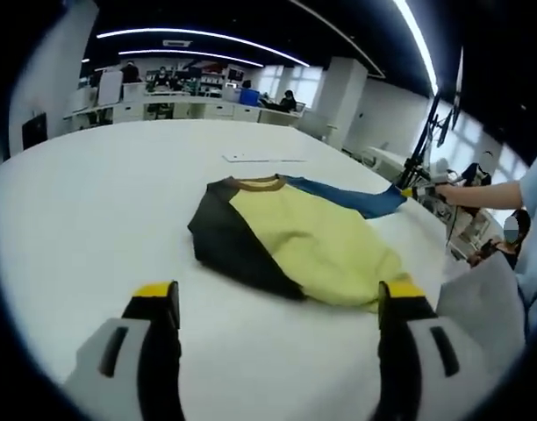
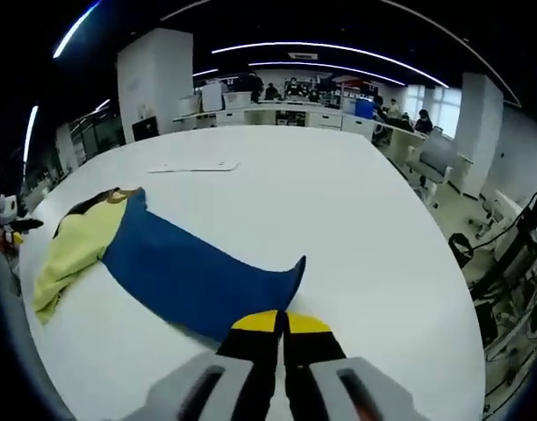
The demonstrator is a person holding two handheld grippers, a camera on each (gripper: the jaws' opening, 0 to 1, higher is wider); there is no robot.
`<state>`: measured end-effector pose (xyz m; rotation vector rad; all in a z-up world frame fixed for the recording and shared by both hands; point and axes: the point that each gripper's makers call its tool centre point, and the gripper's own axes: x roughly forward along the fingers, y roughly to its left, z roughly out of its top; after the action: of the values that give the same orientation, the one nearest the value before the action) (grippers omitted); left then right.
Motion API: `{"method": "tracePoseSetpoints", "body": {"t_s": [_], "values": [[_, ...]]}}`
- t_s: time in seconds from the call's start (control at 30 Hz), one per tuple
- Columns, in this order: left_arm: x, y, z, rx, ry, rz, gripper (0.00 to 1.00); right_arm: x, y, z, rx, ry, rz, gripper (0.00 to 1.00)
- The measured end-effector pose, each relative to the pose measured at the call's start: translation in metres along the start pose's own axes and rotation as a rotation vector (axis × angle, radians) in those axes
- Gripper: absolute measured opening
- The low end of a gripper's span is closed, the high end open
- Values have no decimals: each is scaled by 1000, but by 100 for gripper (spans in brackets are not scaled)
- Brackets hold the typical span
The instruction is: Fold the garment on the visible template until the final outline fits inside the template.
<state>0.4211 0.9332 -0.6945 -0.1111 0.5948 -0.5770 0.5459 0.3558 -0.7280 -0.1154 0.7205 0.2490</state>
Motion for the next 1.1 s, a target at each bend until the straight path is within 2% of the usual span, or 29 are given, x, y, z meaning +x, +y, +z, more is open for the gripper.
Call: {"method": "tracePoseSetpoints", "body": {"t_s": [0.3, 0.83, 1.0, 1.1], "values": [[6, -1, -5, -17, 14, 6, 91, 15, -10, -6, -3, 46, -32, 0], [2, -2, -16, -49, 19, 5, 91, 11, -9, -37, 29, 120, -46, 0], [1, -3, -19, -59, 14, 6, 90, 7, -7, -48, 36, 129, -50, 0], [1, -3, -21, -65, 15, 6, 90, 6, -8, -48, 52, 120, -50, 0]]}}
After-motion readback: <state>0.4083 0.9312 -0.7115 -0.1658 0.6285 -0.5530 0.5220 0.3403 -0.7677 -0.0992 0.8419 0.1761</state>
